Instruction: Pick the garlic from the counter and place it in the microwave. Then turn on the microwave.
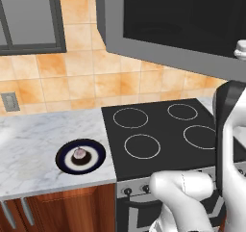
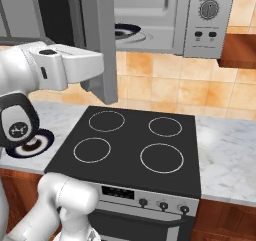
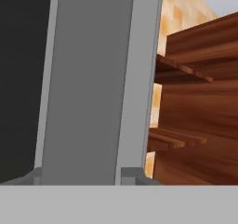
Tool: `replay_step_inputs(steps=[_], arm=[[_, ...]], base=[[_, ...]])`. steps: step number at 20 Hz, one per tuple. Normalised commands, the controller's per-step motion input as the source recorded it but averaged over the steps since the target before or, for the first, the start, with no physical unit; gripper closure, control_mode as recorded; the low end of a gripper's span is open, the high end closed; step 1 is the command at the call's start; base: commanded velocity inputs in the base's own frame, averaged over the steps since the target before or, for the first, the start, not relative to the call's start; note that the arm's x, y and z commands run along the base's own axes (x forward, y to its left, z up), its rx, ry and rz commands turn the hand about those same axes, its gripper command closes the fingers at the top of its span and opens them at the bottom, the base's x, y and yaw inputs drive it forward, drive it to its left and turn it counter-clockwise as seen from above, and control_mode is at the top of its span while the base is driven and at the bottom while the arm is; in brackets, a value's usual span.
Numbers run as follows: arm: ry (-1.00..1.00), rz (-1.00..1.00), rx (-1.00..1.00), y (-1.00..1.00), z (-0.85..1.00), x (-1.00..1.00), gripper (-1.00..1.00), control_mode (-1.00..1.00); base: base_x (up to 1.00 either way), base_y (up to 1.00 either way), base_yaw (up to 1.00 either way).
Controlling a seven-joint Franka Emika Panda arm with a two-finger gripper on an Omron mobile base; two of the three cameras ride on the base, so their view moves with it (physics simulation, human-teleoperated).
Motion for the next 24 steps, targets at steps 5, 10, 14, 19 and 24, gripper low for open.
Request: replay_step_inputs(steps=[5, 10, 14, 19, 24], arm=[[-0.06, -0.09, -0.01, 0.1, 0.0, -0.72, 1.0, -1.0], [-0.05, -0.05, 0.0, 0.03, 0.0, -0.74, 1.0, -1.0], [-0.02, -0.03, 0.0, 0.02, 0.0, -0.65, 1.0, -1.0], [-0.02, -0.03, 0.0, 0.04, 0.0, -0.63, 1.0, -1.0], [-0.03, -0.03, -0.01, 0.14, -0.04, -0.58, 1.0, -1.0]], base=[[0.0, 0.0, 0.0], [0.0, 0.0, 0.0], [0.0, 0.0, 0.0], [0.0, 0.0, 0.0], [0.0, 0.0, 0.0]])
